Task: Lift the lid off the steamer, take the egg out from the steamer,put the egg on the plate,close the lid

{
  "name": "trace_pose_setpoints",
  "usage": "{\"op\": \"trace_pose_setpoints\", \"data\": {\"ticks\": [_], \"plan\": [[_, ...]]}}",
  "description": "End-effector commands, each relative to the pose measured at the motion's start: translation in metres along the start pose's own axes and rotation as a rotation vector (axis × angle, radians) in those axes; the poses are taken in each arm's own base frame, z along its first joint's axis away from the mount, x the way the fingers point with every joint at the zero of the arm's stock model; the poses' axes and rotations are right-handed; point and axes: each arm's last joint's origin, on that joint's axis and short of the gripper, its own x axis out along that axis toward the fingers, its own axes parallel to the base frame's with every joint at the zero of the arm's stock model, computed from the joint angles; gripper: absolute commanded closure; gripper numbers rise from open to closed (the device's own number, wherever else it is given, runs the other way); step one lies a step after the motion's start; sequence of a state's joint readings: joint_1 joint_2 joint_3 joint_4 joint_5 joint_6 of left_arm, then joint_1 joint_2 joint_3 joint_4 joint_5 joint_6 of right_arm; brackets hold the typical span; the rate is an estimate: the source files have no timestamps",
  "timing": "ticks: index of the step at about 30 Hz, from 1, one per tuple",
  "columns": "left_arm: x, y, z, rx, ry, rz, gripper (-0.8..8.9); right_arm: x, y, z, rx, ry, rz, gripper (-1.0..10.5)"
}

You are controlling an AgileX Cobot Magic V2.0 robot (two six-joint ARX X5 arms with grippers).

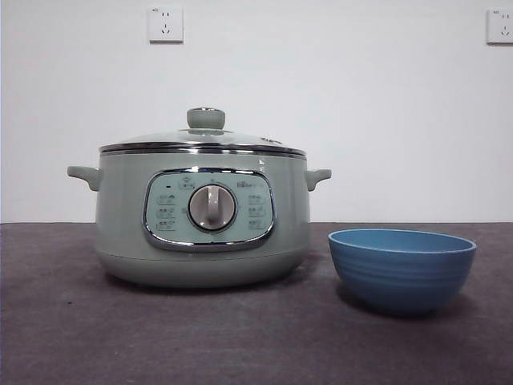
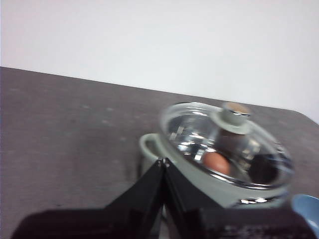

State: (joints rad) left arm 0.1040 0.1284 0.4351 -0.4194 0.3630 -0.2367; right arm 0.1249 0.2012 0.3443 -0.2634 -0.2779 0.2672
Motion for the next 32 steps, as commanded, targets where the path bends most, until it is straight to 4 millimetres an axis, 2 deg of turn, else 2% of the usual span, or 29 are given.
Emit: {"op": "trace_pose_setpoints", "data": {"ticks": [1, 7, 13, 16, 20, 27, 28, 30, 32], "plan": [[-0.004, -0.007, 0.015, 0.024, 0.021, -0.053, 8.21, 0.0, 0.008, 0.021, -0.049, 0.048, 0.061, 9.6], [-0.008, -0.019, 0.044, 0.044, 0.112, -0.17, 8.21, 0.007, 0.025, 0.068, -0.105, 0.235, 0.244, 9.6], [-0.011, -0.028, 0.065, 0.05, 0.21, -0.285, 8.21, 0.014, 0.035, 0.101, -0.161, 0.401, 0.357, 9.6], [-0.01, -0.031, 0.071, 0.055, 0.256, -0.339, 8.21, 0.018, 0.038, 0.108, -0.169, 0.497, 0.389, 9.6], [-0.01, -0.033, 0.075, 0.053, 0.309, -0.385, 8.21, 0.024, 0.04, 0.107, -0.167, 0.606, 0.436, 9.6], [-0.007, -0.032, 0.074, 0.046, 0.34, -0.385, 8.11, 0.027, 0.041, 0.104, -0.17, 0.635, 0.457, 9.4], [-0.007, -0.032, 0.074, 0.044, 0.341, -0.384, 7.99, 0.027, 0.041, 0.104, -0.17, 0.635, 0.457, 9.1], [-0.006, -0.032, 0.074, 0.039, 0.343, -0.383, 6.79, 0.027, 0.041, 0.104, -0.164, 0.637, 0.455, 7.7], [-0.006, -0.032, 0.075, 0.04, 0.342, -0.383, 4.16, 0.027, 0.041, 0.104, -0.152, 0.639, 0.451, 5.4]]}}
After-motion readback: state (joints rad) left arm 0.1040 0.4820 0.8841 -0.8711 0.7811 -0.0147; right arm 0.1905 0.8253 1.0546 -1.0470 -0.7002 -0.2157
